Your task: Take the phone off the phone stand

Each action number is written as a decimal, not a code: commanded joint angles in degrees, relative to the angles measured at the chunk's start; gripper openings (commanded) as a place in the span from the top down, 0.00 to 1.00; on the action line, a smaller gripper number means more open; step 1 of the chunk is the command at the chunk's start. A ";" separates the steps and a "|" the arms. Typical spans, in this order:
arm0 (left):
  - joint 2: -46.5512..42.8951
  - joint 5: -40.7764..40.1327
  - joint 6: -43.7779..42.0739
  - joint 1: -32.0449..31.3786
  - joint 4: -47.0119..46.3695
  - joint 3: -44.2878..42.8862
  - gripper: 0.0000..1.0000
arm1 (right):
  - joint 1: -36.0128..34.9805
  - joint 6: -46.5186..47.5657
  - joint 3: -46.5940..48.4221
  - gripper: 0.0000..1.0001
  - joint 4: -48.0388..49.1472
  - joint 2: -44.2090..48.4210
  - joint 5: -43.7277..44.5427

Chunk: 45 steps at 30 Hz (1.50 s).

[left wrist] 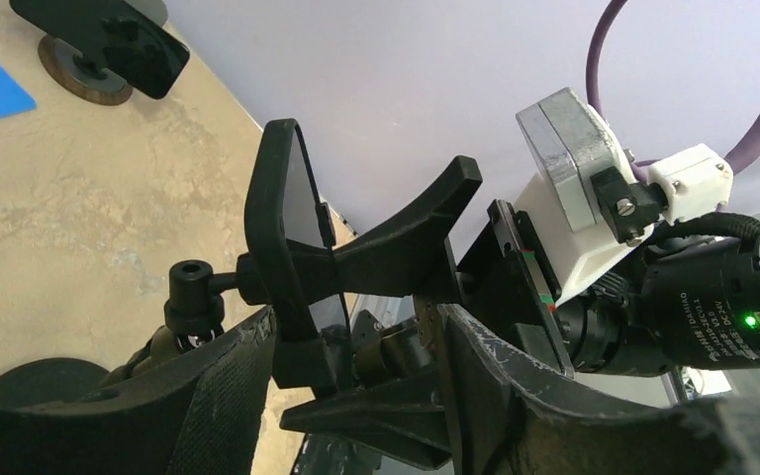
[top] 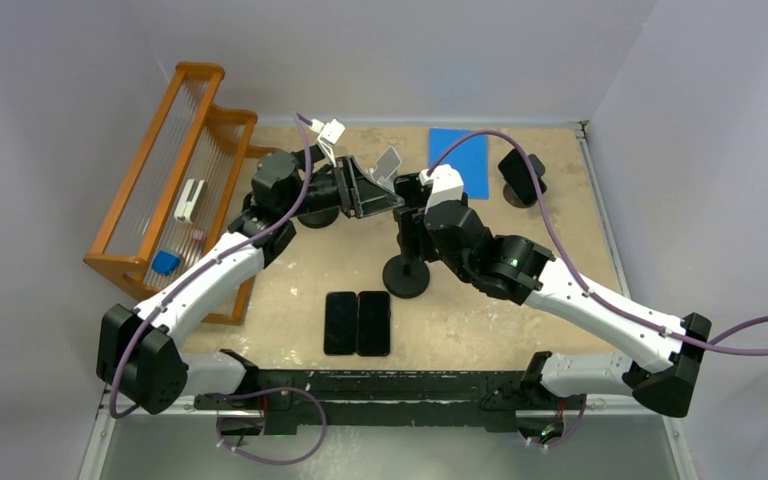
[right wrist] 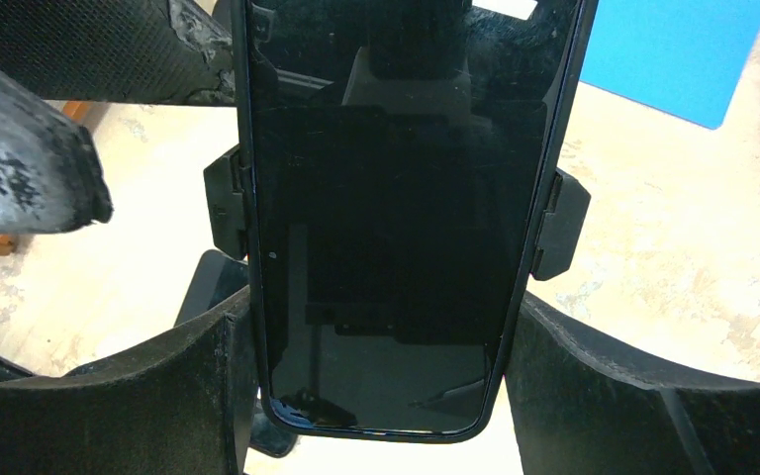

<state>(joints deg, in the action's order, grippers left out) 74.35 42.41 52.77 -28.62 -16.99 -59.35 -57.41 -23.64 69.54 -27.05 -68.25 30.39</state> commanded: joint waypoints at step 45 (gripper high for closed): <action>1.83 5.99 0.74 0.23 -3.32 3.60 0.80 | 0.01 1.14 2.63 0.60 3.76 0.86 -0.68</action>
<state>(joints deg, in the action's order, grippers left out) 76.73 48.80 53.41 -28.58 -17.69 -55.46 -57.34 -23.29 69.73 -27.11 -68.25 29.80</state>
